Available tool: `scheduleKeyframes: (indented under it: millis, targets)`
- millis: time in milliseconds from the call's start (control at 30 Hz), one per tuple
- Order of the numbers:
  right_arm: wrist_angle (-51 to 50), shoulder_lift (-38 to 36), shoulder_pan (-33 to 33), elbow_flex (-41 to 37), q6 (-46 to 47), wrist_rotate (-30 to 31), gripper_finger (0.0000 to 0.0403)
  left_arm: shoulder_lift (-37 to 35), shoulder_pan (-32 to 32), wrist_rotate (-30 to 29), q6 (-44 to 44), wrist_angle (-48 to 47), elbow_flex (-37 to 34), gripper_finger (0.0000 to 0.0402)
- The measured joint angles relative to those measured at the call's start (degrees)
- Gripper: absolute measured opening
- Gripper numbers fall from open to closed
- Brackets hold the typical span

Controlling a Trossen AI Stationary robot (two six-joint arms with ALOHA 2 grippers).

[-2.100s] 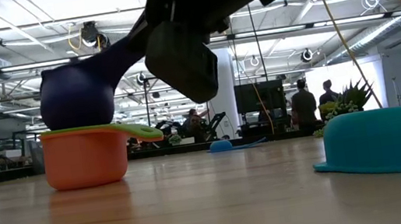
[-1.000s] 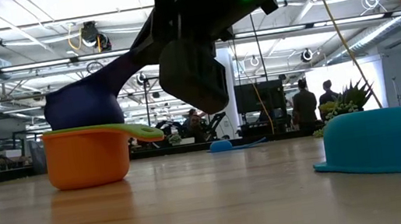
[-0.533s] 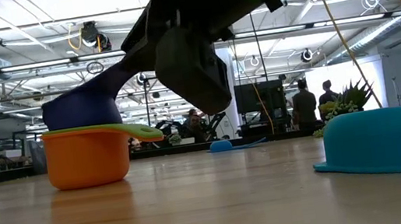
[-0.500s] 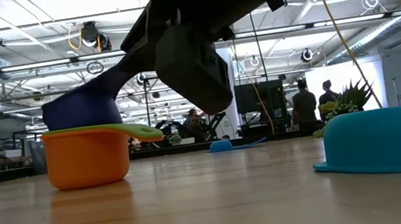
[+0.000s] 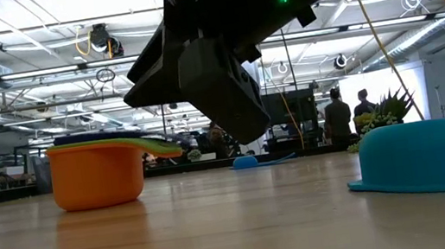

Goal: Nest measuring cups in basket
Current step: Stack the purple measuring cup on top of the green measuring cup

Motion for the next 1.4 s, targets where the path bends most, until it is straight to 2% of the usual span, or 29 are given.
scheduleKeyframes:
  millis: [233, 333, 400, 467, 567, 700, 800, 867, 1033, 1200, 1400]
  targets:
    - [0.2, 0.0, 0.0, 0.0, -0.3, 0.1, 0.0134, 0.0, 0.0, 0.0, 0.2, 0.0, 0.0, 0.0026]
    - [-0.2, -0.7, 0.0, 0.0, 0.0, 3.1, 0.0134, 0.0, 0.0, 0.0, 0.3, 0.0, 0.0, 0.0026]
    - [-1.1, -1.8, 0.0, 0.0, 2.2, 5.9, 0.0134, 0.0, 0.0, 0.0, 0.3, 0.0, 0.0, 0.0026]
    - [-4.5, -3.3, -0.3, 0.0, 6.7, 5.8, 0.0134, 0.0, 0.0, 0.0, 0.3, 0.0, 0.0, 0.0026]
    - [-11.3, -5.6, -1.5, 0.0, 17.2, 1.9, 0.0127, 0.0, 0.0, 0.0, 0.3, 0.0, 0.0, 0.0026]
    - [-19.8, -8.3, -4.6, 0.0, 32.5, -8.9, 0.0112, 0.0, 0.0, 0.1, 0.3, 0.0, 0.0, 0.0026]
    - [-24.1, -8.6, -6.8, 0.0, 39.1, -17.1, 0.0106, 0.0, 0.0, 0.1, 0.3, 0.0, 0.0, 0.0026]
    - [-26.5, -8.4, -7.7, 0.0, 41.6, -20.6, 0.0106, 0.0, 0.0, 0.0, 0.2, 0.0, 0.0, 0.0026]
    - [-29.7, -8.5, -8.9, 0.0, 44.3, -22.3, 0.0105, 0.0, 0.0, 0.0, 0.2, 0.0, 0.0, 0.0026]
    - [-29.4, -8.5, -9.0, 0.0, 44.0, -22.6, 0.0105, 0.0, 0.0, 0.0, 0.2, 0.0, 0.0, 0.0026]
    - [-28.5, -8.5, -9.0, 0.0, 43.6, -25.6, 0.0105, 0.0, 0.0, 0.0, 0.2, 0.0, 0.0, 0.0026]
